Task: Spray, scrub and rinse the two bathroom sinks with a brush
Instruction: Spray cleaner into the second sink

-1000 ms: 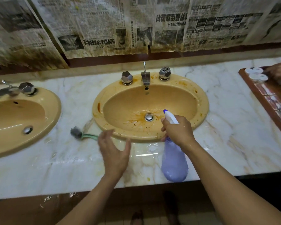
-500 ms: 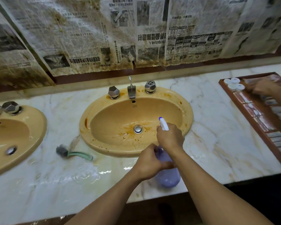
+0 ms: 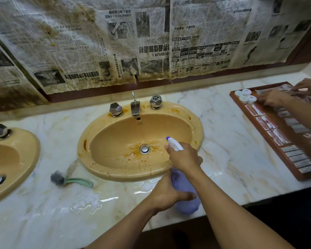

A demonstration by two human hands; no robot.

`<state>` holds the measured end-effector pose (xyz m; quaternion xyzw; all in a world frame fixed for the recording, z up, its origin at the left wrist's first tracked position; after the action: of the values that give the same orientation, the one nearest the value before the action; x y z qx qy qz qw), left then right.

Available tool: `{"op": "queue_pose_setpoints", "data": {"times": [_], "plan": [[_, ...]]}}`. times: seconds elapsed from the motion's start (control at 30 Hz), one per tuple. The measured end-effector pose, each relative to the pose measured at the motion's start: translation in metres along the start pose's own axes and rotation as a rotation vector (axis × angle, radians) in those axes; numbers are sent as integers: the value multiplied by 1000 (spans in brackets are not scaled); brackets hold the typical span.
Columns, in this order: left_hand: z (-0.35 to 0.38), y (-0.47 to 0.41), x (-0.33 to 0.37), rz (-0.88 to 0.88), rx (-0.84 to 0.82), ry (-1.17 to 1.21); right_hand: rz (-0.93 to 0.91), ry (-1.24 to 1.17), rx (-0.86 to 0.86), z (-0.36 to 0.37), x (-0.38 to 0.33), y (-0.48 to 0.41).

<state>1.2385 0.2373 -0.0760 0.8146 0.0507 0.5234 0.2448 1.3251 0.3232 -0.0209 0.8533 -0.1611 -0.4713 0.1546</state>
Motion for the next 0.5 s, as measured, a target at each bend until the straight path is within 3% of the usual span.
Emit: {"op": "queue_pose_setpoints", "data": {"times": [0.1, 0.33, 0.5], "plan": [[-2, 4, 3, 36, -33, 6, -25, -160, -1, 3, -2, 5], [-7, 12, -9, -18, -148, 75, -37, -147, -31, 16, 0, 9], [0, 11, -8, 2, -259, 24, 44, -102, 80, 3, 14, 10]]}}
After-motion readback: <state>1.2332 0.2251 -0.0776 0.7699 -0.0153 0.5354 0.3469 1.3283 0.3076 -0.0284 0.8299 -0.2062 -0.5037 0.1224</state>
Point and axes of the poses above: each hand's wrist, its own y-axis away from the middle knuckle, its own z-axis out of the palm, x = y × z, the point moved 8 cm from there along -y, towards the middle knuckle, and after that the axes turned 8 degrees about -y, right-handed, at the moved point
